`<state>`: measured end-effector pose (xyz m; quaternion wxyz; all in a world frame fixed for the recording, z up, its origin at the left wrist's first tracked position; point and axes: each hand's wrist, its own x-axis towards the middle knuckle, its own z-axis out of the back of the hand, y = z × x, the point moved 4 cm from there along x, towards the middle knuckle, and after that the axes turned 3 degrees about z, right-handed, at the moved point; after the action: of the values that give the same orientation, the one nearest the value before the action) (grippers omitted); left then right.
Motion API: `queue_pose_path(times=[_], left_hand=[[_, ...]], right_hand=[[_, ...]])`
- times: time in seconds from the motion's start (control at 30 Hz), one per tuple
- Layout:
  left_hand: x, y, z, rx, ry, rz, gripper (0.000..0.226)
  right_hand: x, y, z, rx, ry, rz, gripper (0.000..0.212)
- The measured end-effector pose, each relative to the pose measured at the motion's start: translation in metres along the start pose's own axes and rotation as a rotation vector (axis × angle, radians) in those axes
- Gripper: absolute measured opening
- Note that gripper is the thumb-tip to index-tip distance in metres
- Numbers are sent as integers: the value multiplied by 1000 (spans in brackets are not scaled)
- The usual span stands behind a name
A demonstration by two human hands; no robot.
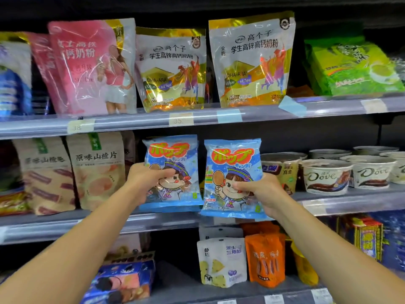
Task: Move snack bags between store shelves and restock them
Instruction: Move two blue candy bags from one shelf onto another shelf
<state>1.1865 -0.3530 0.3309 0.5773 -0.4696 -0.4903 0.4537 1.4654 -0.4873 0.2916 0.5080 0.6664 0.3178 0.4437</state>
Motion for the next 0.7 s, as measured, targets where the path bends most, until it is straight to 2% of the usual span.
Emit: queue_pose_path(times=[0.13, 0.33, 0.53, 0.7], left_hand=[[-45, 1, 32, 20, -43, -23, 35], [-111, 9, 97, 52, -185, -2, 38], [-159, 18, 161, 51, -297, 19, 55], [-195, 31, 225, 82, -338, 19, 31]], right_hand=[[-10, -3, -16, 55, 90, 13, 38], [-34, -5, -62, 121, 221, 35, 37], [-69, -7, -122, 98, 310, 31, 38], [-105, -9, -174, 63, 371, 31, 39]])
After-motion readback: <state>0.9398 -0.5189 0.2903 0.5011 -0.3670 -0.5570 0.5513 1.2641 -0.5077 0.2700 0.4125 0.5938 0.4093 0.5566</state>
